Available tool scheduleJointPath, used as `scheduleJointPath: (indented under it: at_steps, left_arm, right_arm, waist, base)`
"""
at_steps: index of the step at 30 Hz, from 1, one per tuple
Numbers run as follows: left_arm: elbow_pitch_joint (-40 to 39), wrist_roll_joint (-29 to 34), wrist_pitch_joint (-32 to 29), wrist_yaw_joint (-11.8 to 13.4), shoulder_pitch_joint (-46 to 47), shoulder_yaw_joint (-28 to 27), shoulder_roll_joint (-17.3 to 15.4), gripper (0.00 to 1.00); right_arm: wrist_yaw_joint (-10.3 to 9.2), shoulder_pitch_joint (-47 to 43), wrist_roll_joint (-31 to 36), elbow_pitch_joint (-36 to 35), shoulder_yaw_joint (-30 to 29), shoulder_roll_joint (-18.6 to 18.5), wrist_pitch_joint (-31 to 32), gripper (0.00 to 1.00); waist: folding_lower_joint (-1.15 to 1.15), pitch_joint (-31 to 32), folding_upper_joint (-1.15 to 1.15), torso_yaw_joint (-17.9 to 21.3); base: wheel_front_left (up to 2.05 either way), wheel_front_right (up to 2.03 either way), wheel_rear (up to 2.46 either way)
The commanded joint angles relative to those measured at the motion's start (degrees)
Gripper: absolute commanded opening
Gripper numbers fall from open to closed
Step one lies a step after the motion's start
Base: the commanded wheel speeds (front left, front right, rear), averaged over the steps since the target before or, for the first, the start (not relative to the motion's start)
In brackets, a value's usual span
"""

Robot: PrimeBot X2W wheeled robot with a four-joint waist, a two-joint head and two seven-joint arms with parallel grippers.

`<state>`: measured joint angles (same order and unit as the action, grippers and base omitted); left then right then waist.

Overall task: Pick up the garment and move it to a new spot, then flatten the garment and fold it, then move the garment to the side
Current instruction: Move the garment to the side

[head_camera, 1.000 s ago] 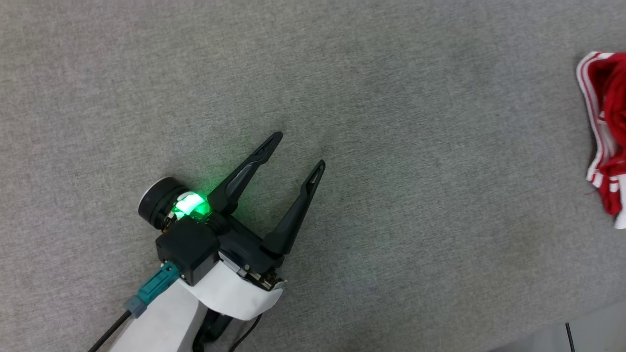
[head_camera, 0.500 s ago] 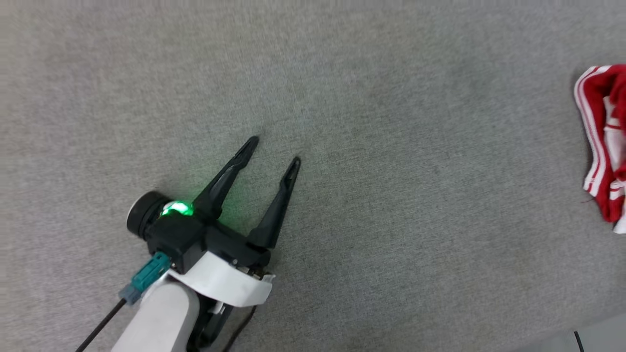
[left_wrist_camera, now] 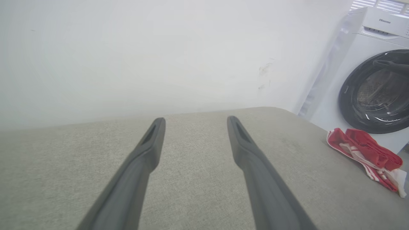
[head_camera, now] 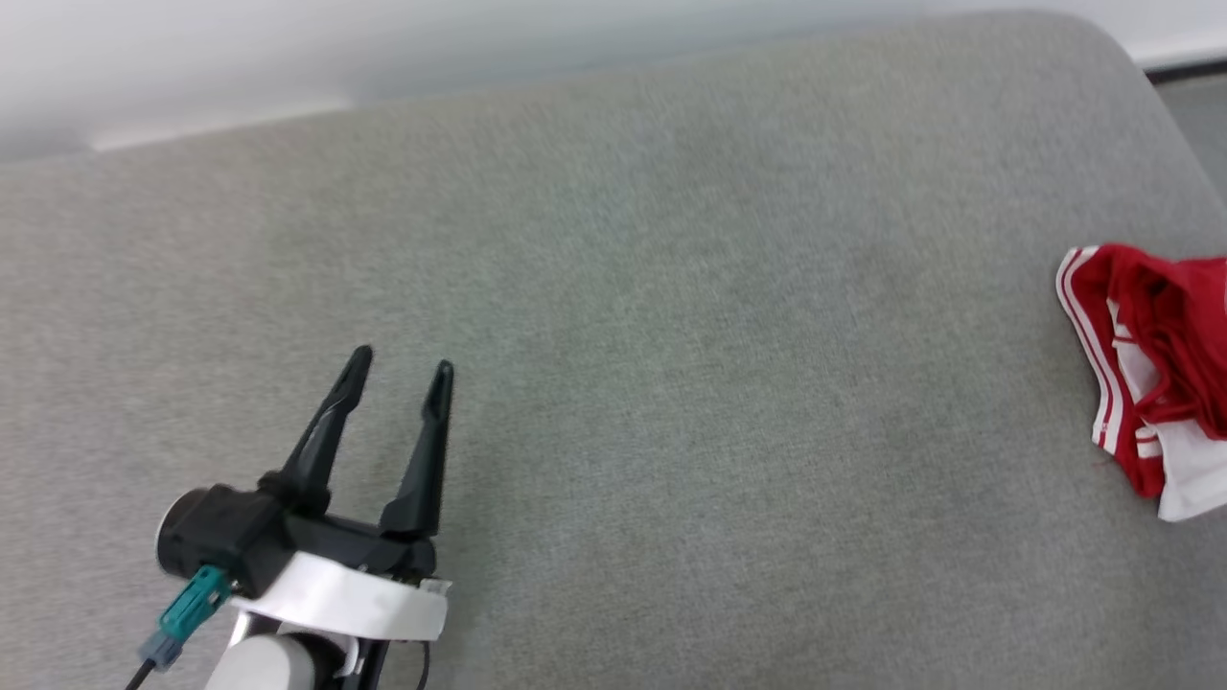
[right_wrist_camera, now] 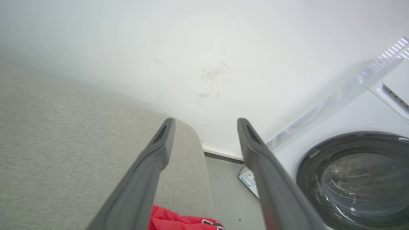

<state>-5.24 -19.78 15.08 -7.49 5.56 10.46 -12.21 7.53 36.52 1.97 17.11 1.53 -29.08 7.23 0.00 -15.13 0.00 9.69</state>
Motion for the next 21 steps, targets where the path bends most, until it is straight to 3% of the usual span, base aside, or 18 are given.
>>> scheduleJointPath:
  at_steps: [1,10,15,21]
  left_arm:
    - [0.1,0.6,0.1,0.1,-1.2,-1.1,0.3,1.0]
    - [1.8,2.7,0.1,0.1,-5.7,-8.5,3.1,1.0]
    - [3.4,3.3,0.1,0.1,-7.7,-11.1,4.7,1.0]
    - [4.5,3.3,0.1,0.1,-9.8,-10.7,5.4,1.0]
  right_arm:
    - [-0.09,-1.6,-0.7,-1.4,-0.7,0.9,-1.2,1.0]
    - [-0.07,-14.3,-5.4,-10.7,-4.9,13.7,-8.6,1.0]
    - [-0.07,-22.2,-5.2,-11.7,-5.3,20.7,-13.9,1.0]
    - [-0.07,-28.8,-3.7,-10.7,-5.3,24.7,-19.4,1.0]
  waist:
    - [0.0,3.9,0.0,-2.7]
    - [0.0,9.5,0.0,-6.9]
    - [0.0,11.5,0.0,-8.2]
    - [0.0,12.5,0.0,-9.2]
  base:
    - [0.0,0.0,0.0]
    - [0.0,0.0,0.0]
    - [0.0,0.0,0.0]
    - [0.0,0.0,0.0]
